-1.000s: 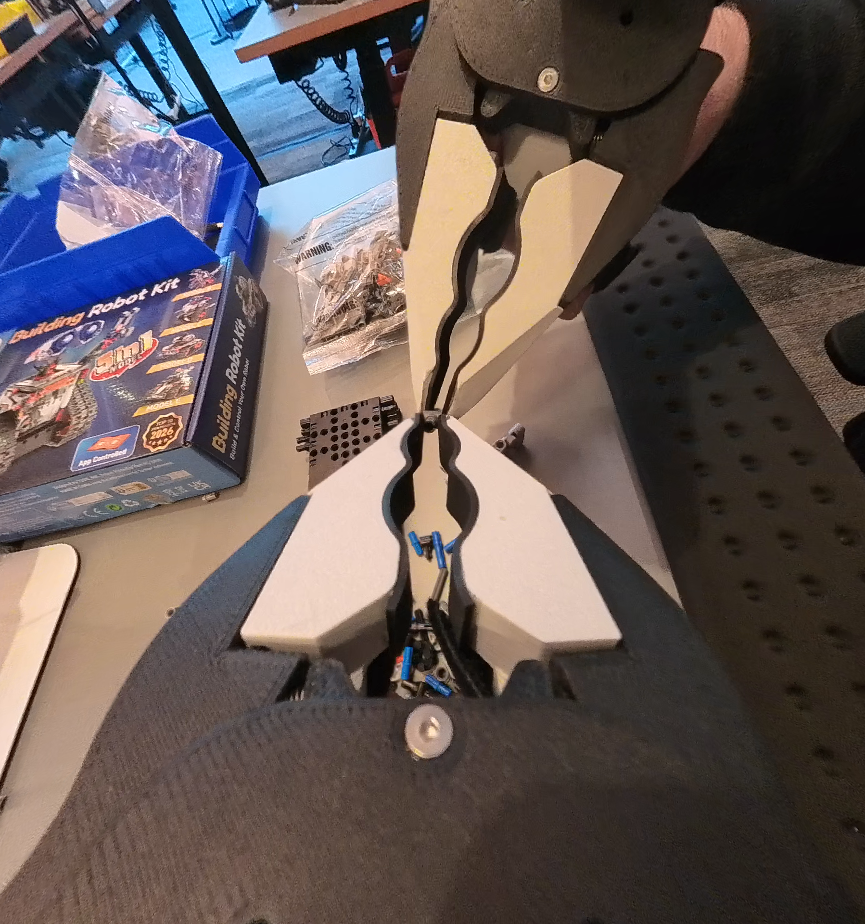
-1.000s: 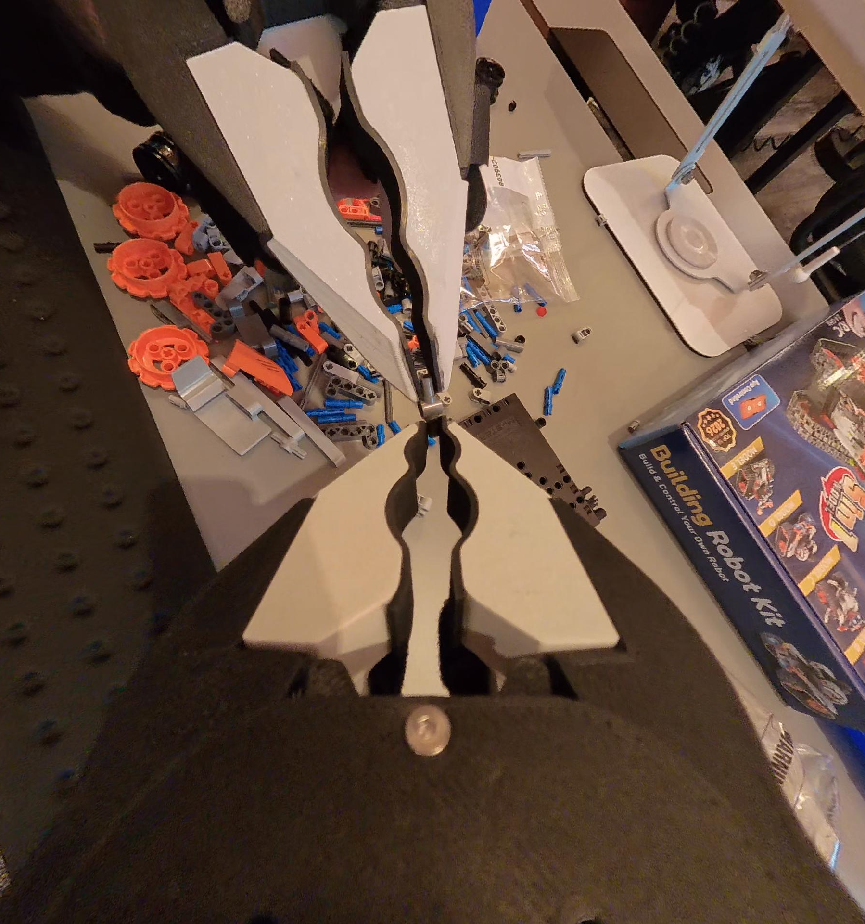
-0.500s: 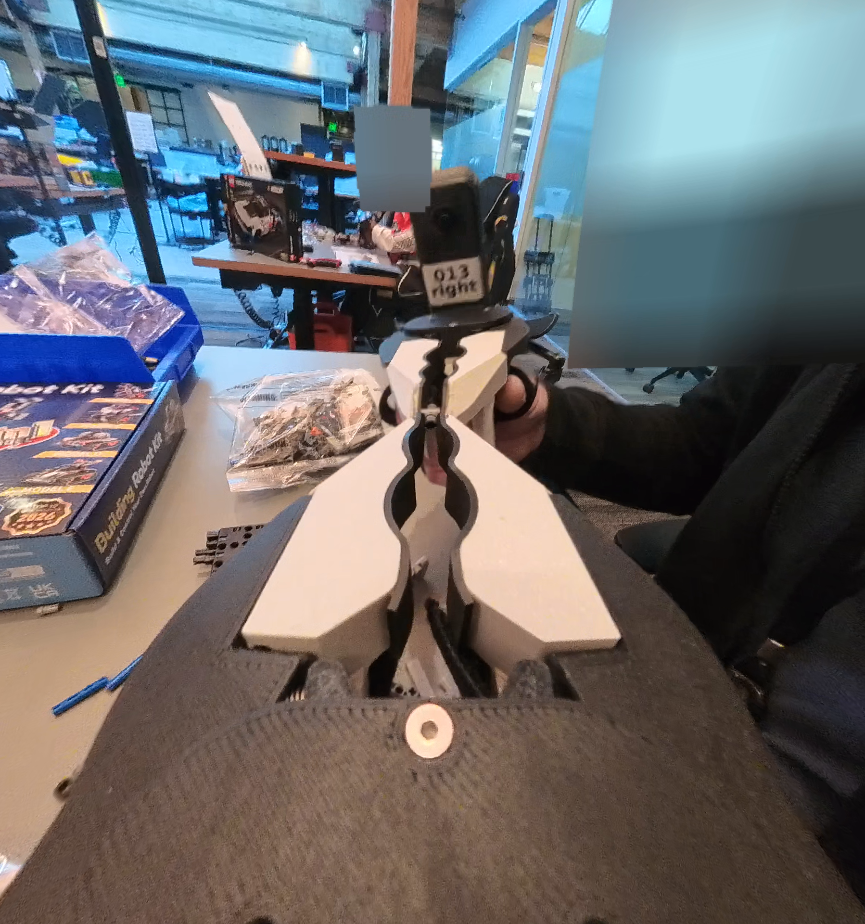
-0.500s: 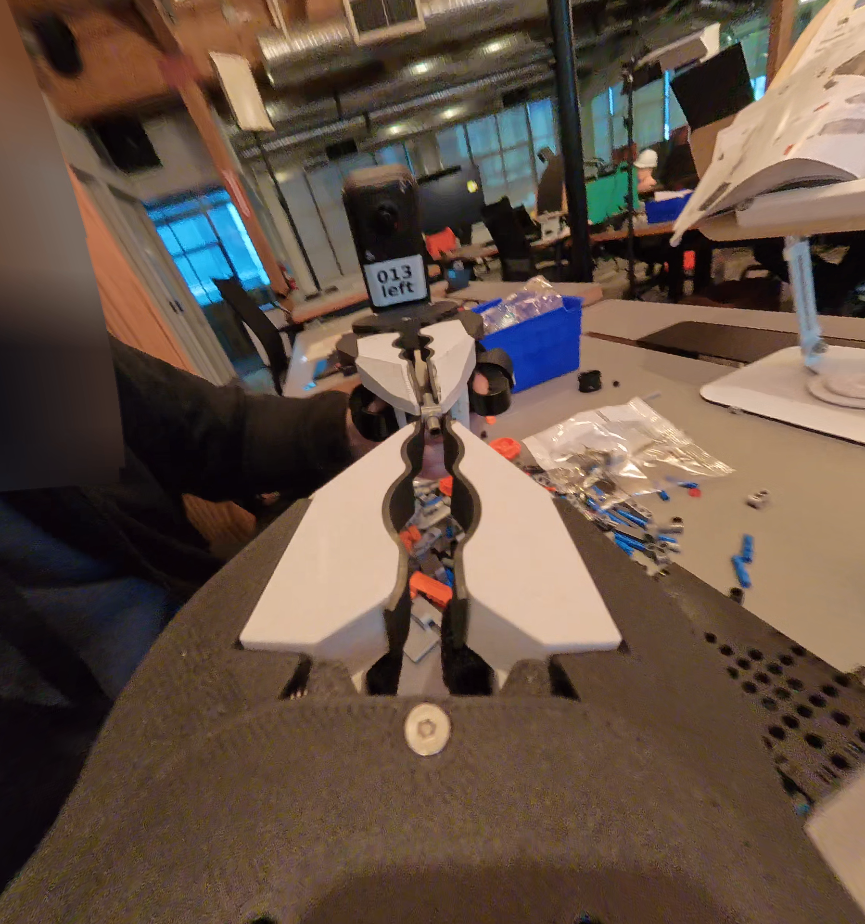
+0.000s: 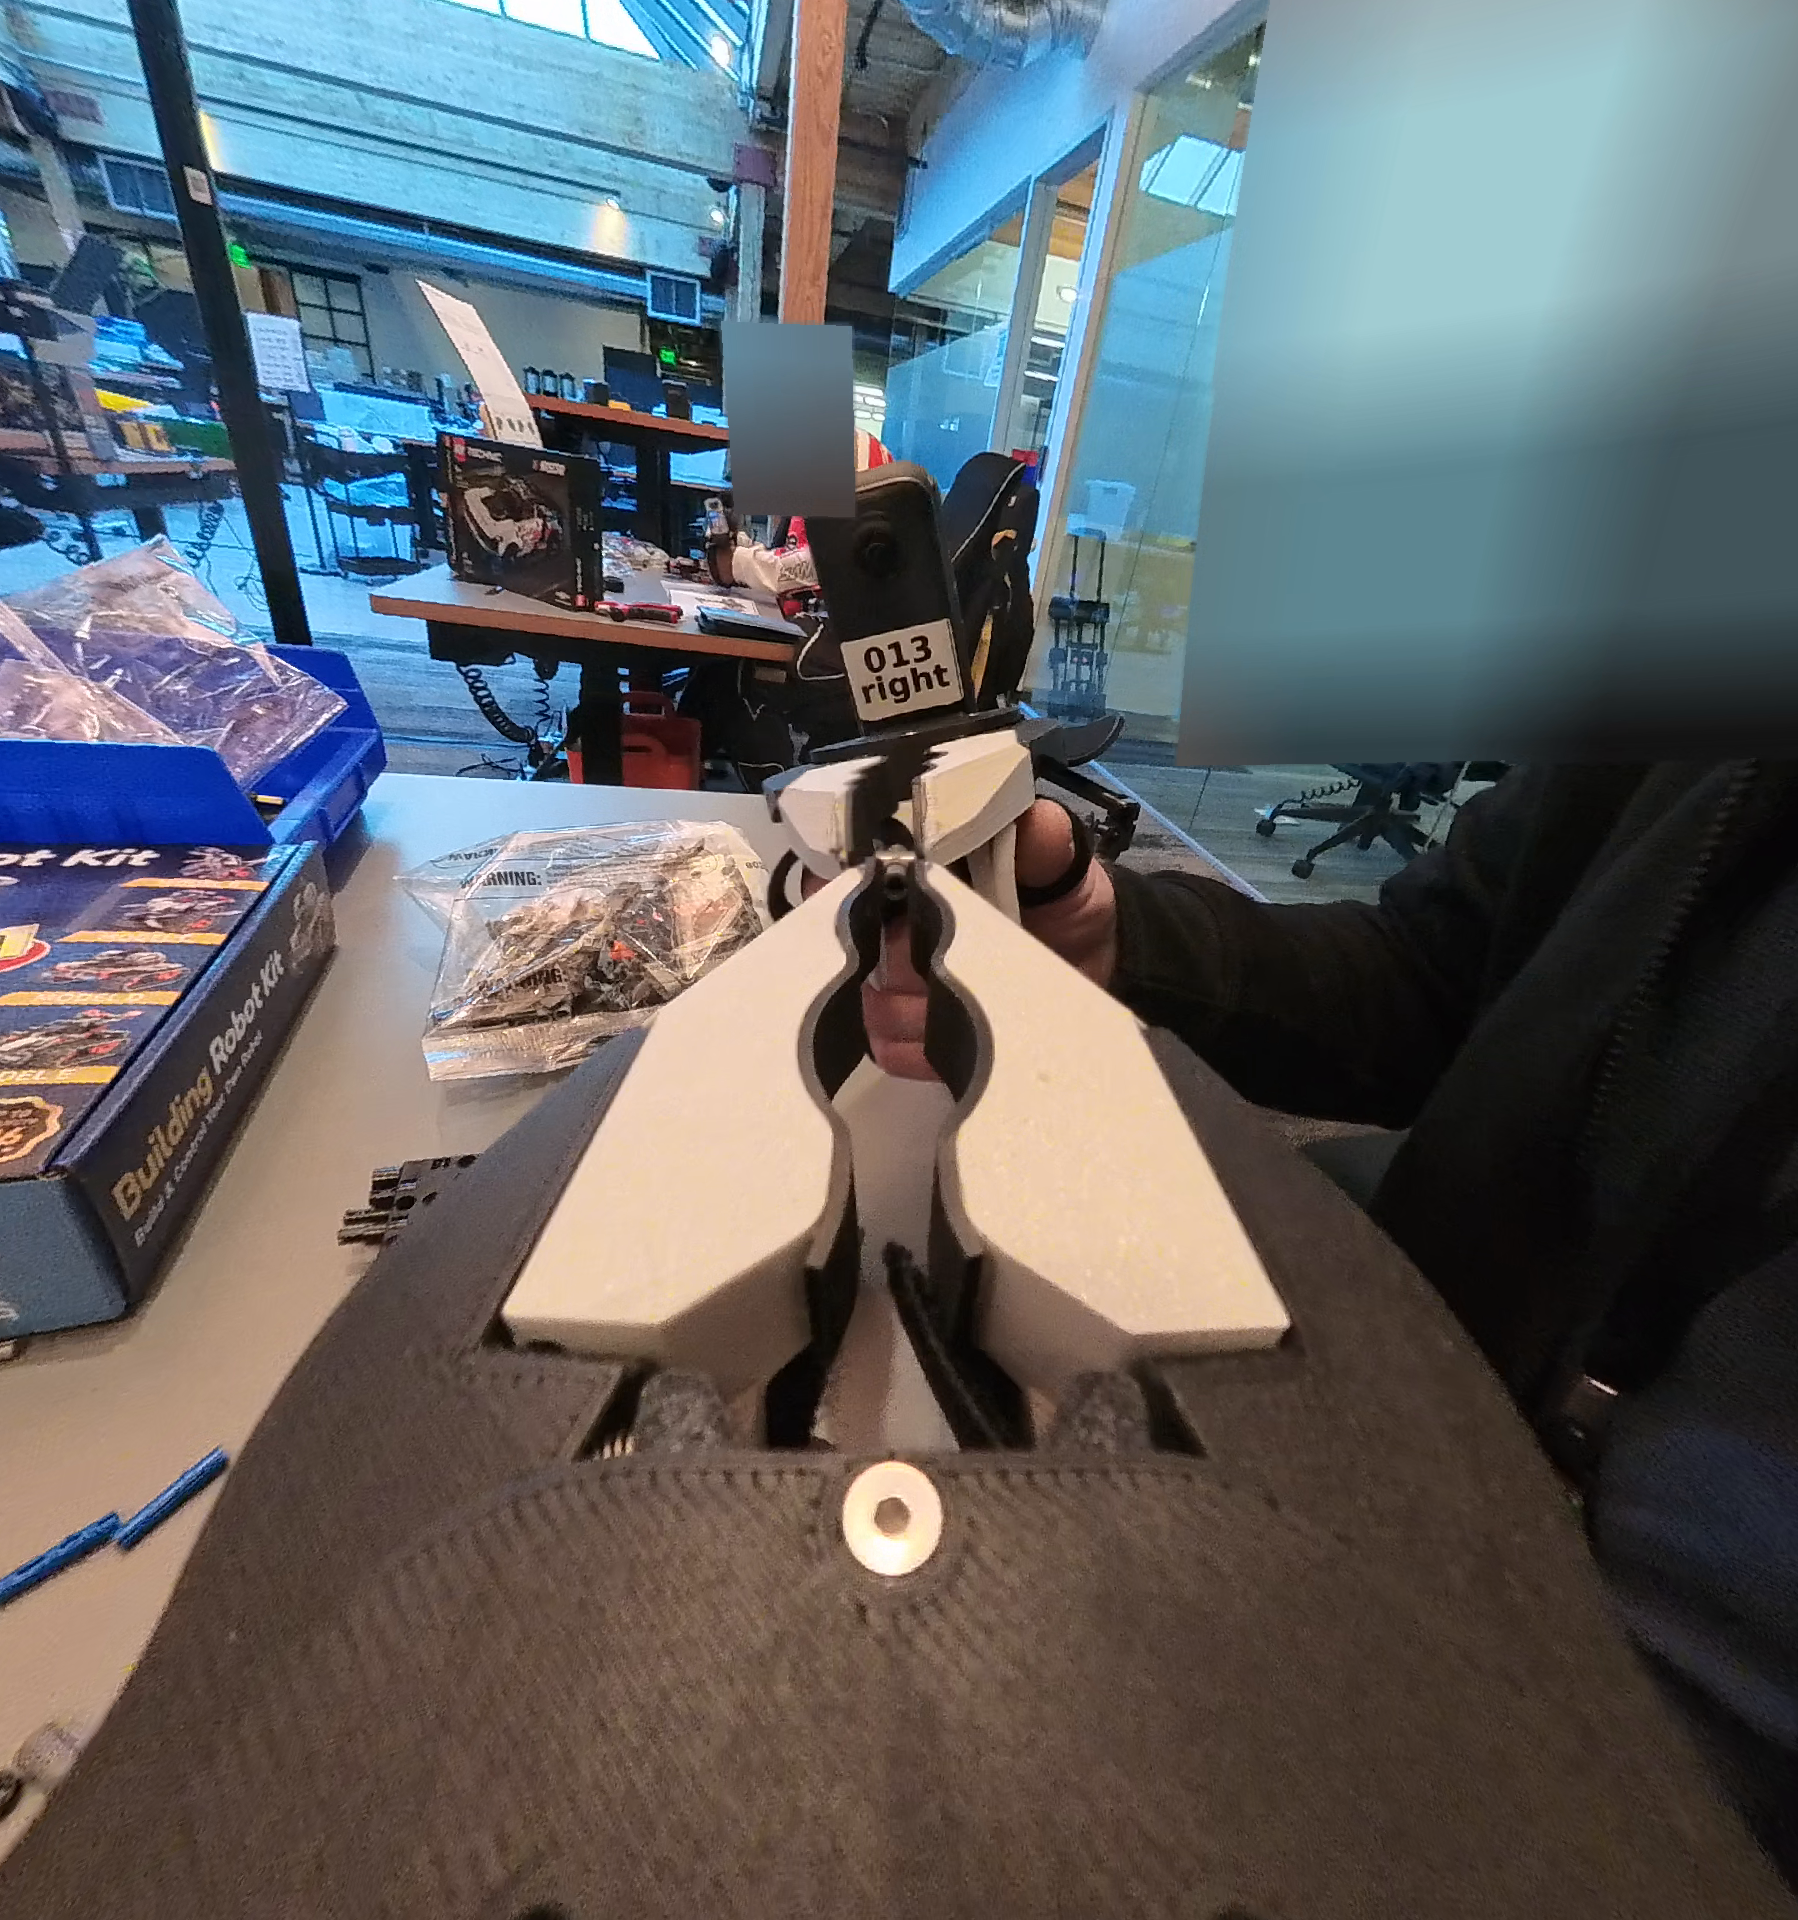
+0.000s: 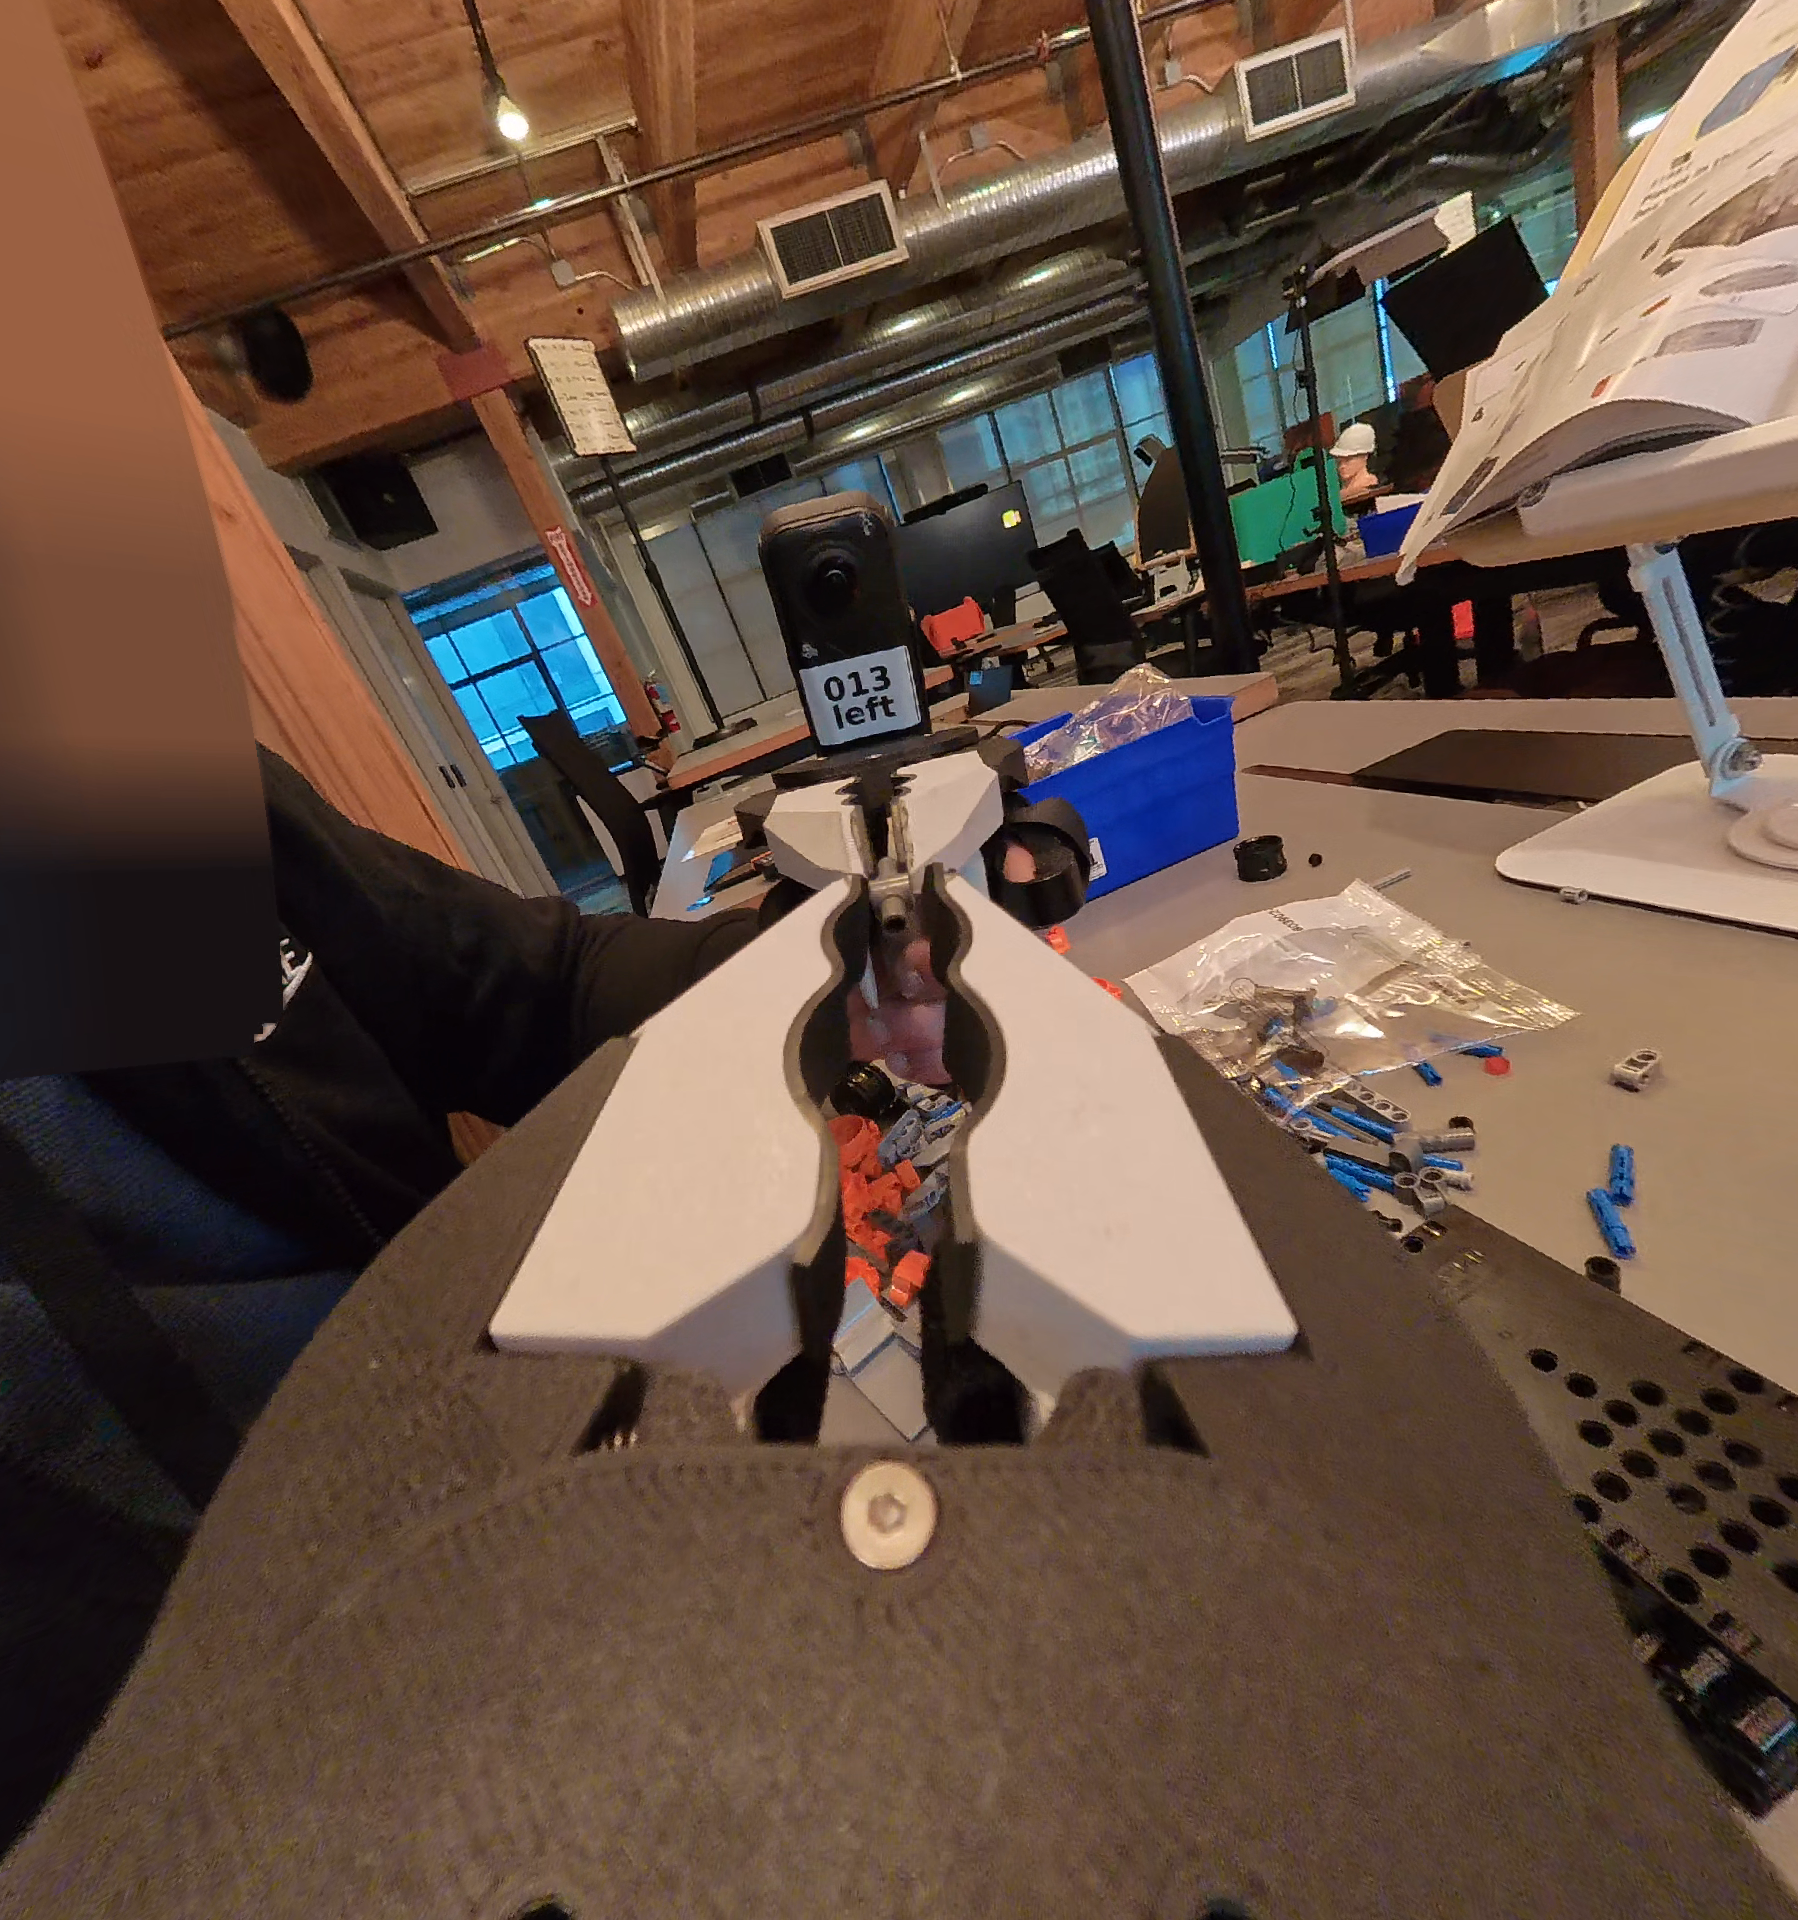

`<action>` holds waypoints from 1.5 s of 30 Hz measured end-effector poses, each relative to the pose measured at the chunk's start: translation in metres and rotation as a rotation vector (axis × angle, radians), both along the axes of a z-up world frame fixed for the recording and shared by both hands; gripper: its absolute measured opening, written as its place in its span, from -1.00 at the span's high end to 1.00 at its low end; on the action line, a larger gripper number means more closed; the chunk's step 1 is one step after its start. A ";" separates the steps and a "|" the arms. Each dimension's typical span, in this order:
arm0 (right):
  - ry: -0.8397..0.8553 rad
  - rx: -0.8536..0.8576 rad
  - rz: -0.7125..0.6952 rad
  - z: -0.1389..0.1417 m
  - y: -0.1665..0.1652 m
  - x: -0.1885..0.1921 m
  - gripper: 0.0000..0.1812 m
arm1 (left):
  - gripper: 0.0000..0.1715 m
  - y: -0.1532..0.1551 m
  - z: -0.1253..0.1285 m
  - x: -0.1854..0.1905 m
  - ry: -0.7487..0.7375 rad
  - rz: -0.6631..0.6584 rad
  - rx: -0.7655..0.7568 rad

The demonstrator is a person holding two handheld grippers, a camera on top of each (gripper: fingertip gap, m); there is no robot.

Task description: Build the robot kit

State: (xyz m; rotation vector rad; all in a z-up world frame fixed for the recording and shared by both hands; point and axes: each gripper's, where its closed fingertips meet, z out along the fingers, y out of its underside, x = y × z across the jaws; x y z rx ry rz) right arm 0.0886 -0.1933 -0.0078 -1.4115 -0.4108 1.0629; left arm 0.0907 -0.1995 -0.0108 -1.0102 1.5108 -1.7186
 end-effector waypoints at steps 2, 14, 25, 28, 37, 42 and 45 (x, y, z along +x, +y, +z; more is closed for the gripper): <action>-0.016 0.015 -0.013 0.001 -0.001 0.001 0.93 | 0.97 0.000 0.000 0.002 -0.003 0.003 -0.004; -0.075 0.026 -0.129 -0.003 -0.010 0.039 0.94 | 0.80 0.003 -0.014 0.014 0.082 0.017 0.098; -0.154 -0.036 -0.293 -0.040 -0.021 0.090 0.94 | 0.69 -0.013 -0.176 0.032 0.660 -0.165 0.957; -0.163 -0.040 -0.290 -0.044 -0.022 0.090 0.94 | 0.94 -0.006 -0.183 0.036 0.710 -0.144 0.948; -0.206 0.018 -0.237 -0.028 -0.025 0.053 0.94 | 0.94 -0.001 -0.017 0.012 0.162 -0.113 -0.094; -0.282 0.129 -0.247 -0.002 -0.012 0.004 0.94 | 0.94 0.031 0.031 -0.027 -0.049 -0.031 -0.389; -0.301 0.192 -0.227 0.014 -0.005 -0.026 0.94 | 0.94 0.037 0.042 -0.046 -0.125 -0.032 -0.495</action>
